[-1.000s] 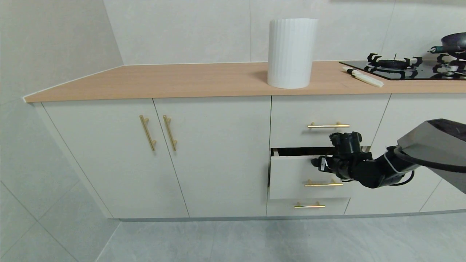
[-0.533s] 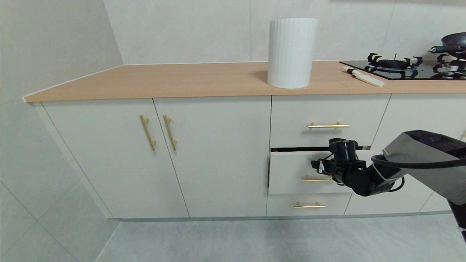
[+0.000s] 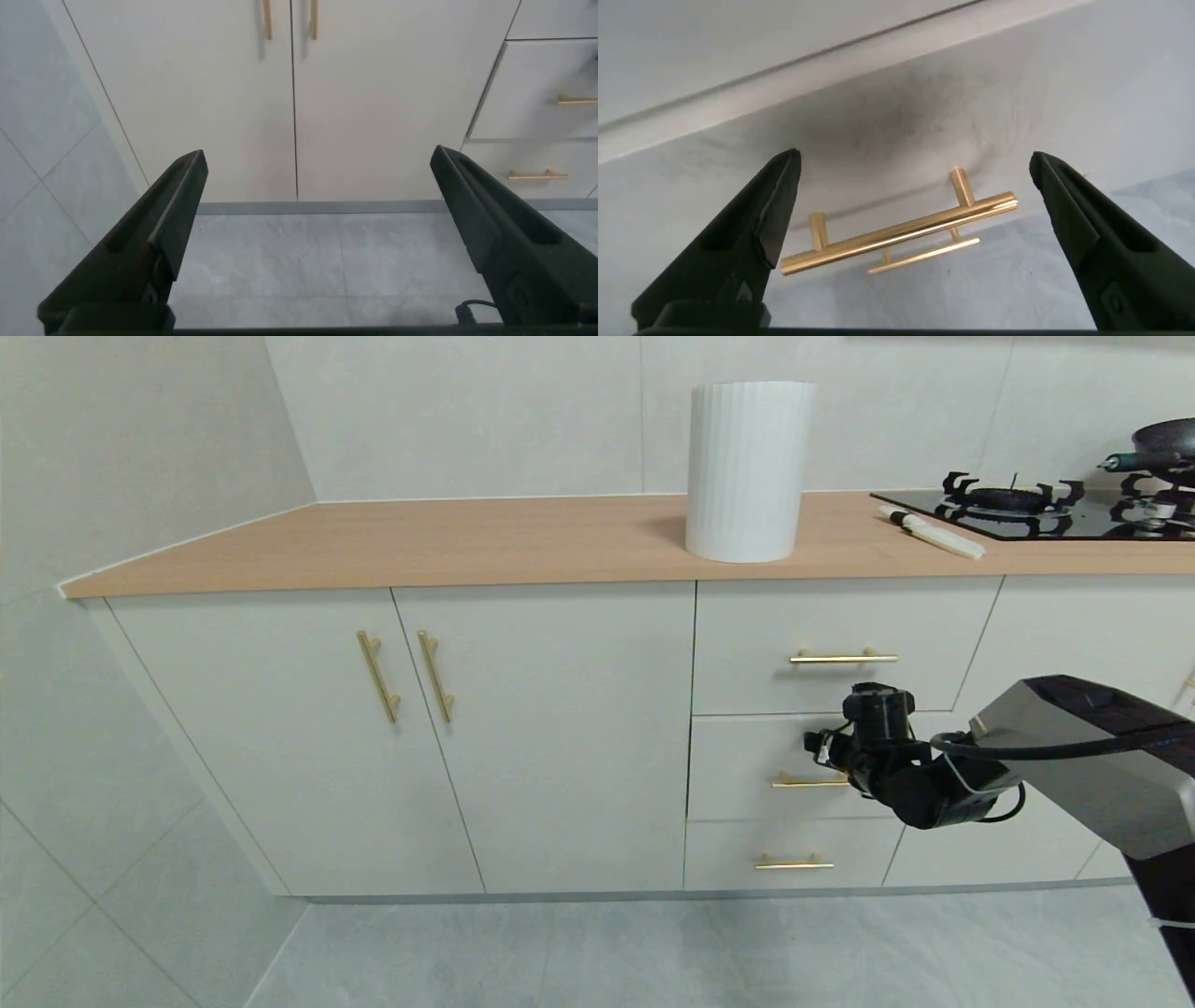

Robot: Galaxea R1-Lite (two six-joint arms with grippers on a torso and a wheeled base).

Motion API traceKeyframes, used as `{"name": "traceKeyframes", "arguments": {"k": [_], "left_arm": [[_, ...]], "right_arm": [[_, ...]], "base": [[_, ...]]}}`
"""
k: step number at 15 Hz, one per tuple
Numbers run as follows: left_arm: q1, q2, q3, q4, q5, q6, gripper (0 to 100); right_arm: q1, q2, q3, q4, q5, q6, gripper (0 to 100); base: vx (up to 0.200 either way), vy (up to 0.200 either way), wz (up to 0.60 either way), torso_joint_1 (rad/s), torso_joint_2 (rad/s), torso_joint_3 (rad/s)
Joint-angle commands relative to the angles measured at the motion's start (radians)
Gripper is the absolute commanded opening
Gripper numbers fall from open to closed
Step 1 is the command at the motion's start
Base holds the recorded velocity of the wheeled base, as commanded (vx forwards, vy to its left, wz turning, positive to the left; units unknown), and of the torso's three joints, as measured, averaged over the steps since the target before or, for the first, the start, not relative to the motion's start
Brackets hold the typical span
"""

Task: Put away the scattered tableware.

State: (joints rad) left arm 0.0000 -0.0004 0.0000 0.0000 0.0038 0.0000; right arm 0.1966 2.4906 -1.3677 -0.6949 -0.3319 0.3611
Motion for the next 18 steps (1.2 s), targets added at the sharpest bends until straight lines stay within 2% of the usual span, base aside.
{"name": "traceKeyframes", "arguments": {"k": [1,6,11,12,15,18], "left_arm": [[0.000,0.000,0.000,0.000,0.001,0.000,100],[0.000,0.000,0.000,0.000,0.001,0.000,100],[0.000,0.000,0.000,0.000,0.001,0.000,100],[0.000,0.000,0.000,0.000,0.001,0.000,100],[-0.002,0.000,0.000,0.000,0.001,0.000,100],[-0.002,0.000,0.000,0.000,0.001,0.000,100]], "right_arm": [[-0.005,0.014,-0.028,0.002,-0.009,0.015,100],[-0.017,0.042,-0.083,0.003,-0.041,0.019,100],[-0.017,-0.001,-0.051,0.003,-0.059,0.019,100],[-0.017,-0.047,0.002,0.003,-0.059,0.018,100],[-0.011,-0.289,0.282,-0.002,-0.049,0.022,100],[-0.011,-0.535,0.542,-0.083,-0.056,0.016,100]], "base": [[0.000,0.000,0.00,0.000,0.00,0.000],[0.000,0.000,0.00,0.000,0.00,0.000],[0.000,0.000,0.00,0.000,0.00,0.000],[0.000,0.000,0.00,0.000,0.00,0.000],[0.000,0.000,0.00,0.000,0.00,0.000],[0.000,0.000,0.00,0.000,0.00,0.000]]}}
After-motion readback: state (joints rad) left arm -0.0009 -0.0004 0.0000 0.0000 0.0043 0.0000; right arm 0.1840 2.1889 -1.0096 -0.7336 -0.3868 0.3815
